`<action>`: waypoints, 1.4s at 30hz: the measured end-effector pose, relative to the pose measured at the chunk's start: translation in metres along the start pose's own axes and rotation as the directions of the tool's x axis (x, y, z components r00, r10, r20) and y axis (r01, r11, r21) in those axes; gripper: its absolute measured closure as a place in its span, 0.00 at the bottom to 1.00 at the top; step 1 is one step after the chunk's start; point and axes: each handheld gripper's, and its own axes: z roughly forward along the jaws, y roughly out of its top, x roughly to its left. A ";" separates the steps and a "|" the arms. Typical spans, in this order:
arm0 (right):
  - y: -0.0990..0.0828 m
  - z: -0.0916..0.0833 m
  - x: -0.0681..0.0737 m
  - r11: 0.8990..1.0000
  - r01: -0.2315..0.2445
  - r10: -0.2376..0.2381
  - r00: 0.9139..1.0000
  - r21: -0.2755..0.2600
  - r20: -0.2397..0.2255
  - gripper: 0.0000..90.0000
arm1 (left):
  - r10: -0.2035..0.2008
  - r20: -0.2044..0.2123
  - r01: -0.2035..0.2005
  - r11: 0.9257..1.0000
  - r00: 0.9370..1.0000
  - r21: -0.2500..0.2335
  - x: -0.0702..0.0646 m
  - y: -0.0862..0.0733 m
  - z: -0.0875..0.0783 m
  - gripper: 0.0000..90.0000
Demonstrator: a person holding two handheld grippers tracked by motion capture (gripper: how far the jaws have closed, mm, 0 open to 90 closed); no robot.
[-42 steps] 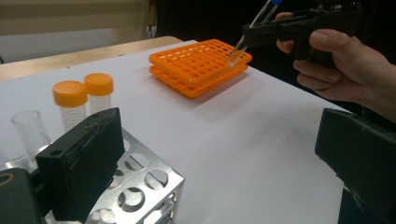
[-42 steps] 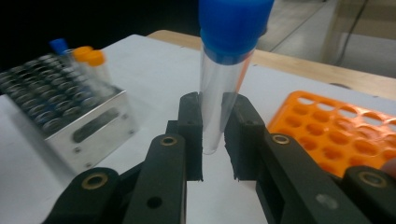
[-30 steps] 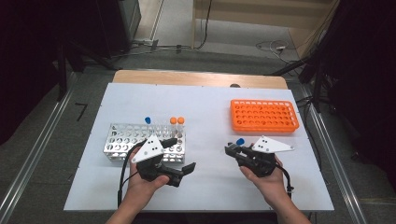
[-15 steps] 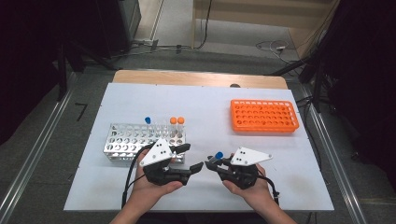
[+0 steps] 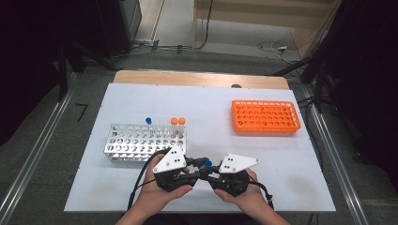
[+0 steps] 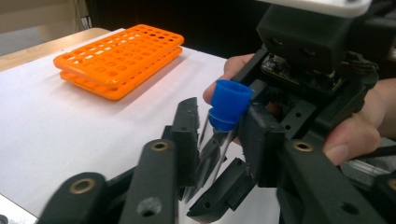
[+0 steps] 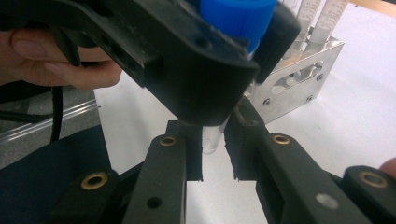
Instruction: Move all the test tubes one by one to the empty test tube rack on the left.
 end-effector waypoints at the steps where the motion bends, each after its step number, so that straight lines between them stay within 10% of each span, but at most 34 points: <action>1: 0.000 0.000 0.000 1.000 -0.001 0.001 1.000 0.000 -0.001 0.83 | 0.002 -0.004 -0.002 1.000 1.000 -0.002 0.000 0.000 0.000 0.79; 13: 0.001 -0.003 -0.002 1.000 -0.005 0.005 1.000 -0.010 -0.007 0.80 | 0.007 -0.071 -0.010 0.999 0.997 -0.033 0.003 0.001 -0.007 0.86; 21: 0.000 -0.014 -0.010 0.999 -0.007 0.007 1.000 -0.047 0.002 0.46 | -0.034 -0.130 0.024 0.997 0.991 -0.077 0.016 0.004 -0.025 0.86; 31: -0.006 -0.036 -0.035 0.997 -0.055 0.060 0.995 -0.058 0.086 0.04 | -0.073 -0.223 0.048 0.992 0.972 -0.114 0.037 0.007 -0.052 0.86; 42: -0.023 -0.065 -0.062 0.993 -0.085 0.100 0.973 -0.078 0.206 0.01 | -0.118 -0.305 0.072 0.985 0.945 -0.158 0.061 0.005 -0.081 0.86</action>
